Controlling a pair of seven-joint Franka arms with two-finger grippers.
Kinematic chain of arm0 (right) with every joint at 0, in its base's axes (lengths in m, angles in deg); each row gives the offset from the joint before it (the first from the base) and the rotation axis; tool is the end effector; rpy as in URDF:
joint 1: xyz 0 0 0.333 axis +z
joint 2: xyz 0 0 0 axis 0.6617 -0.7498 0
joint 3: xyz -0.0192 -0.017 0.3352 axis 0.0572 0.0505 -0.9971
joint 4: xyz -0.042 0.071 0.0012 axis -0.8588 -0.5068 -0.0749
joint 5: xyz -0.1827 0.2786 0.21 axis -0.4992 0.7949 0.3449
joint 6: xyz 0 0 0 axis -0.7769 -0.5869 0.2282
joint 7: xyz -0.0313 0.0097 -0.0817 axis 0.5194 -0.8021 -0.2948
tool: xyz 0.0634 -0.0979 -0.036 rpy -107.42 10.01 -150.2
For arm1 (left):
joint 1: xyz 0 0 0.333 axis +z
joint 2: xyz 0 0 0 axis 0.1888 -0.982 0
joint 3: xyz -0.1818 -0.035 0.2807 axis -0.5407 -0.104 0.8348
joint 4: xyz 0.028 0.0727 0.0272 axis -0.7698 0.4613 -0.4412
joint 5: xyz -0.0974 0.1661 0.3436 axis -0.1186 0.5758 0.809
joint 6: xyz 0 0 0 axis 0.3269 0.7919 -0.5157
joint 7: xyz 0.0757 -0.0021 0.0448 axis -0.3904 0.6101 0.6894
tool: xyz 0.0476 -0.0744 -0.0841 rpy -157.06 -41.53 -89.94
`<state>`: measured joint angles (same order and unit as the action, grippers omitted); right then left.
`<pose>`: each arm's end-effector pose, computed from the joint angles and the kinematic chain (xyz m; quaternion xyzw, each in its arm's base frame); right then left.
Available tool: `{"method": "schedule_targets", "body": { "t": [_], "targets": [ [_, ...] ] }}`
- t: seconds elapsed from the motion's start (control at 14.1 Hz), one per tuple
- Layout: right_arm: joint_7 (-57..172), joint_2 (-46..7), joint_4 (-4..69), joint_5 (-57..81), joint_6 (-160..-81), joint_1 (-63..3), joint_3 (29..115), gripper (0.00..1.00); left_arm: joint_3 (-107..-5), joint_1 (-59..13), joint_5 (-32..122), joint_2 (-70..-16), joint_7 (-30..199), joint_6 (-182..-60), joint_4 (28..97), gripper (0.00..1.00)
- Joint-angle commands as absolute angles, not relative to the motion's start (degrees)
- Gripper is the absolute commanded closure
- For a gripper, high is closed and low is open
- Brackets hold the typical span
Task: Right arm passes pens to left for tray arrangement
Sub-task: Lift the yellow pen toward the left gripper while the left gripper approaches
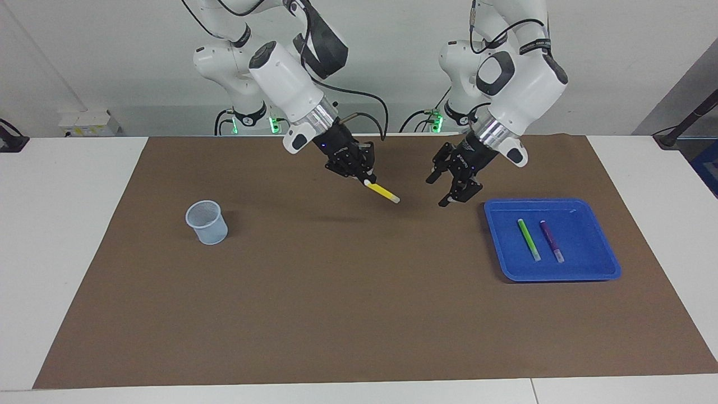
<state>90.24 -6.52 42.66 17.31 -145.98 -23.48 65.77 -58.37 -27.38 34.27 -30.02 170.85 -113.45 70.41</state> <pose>0.5233 0.3189 0.5087 -0.9328 0.1407 -0.0851 0.3207 0.5213 -0.2297 0.5046 0.6158 0.7323 -0.1613 0.2418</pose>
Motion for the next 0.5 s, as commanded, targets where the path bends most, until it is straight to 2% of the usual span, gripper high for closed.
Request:
{"method": "schedule_targets", "body": {
  "t": [0.0, 0.43],
  "targets": [
    [90.75, -5.6, 43.93, 18.88, -147.44, -23.15, 65.79, 1.0, -57.56, -32.14, 32.43, -27.43, 172.25, -115.87, 73.75, 0.23],
    [90.66, -5.6, 43.93, 18.88, -147.44, -23.15, 65.88, 1.0, -57.56, -37.51, 29.88, -28.22, 172.25, -124.65, 74.62, 0.25]
  ]
}}
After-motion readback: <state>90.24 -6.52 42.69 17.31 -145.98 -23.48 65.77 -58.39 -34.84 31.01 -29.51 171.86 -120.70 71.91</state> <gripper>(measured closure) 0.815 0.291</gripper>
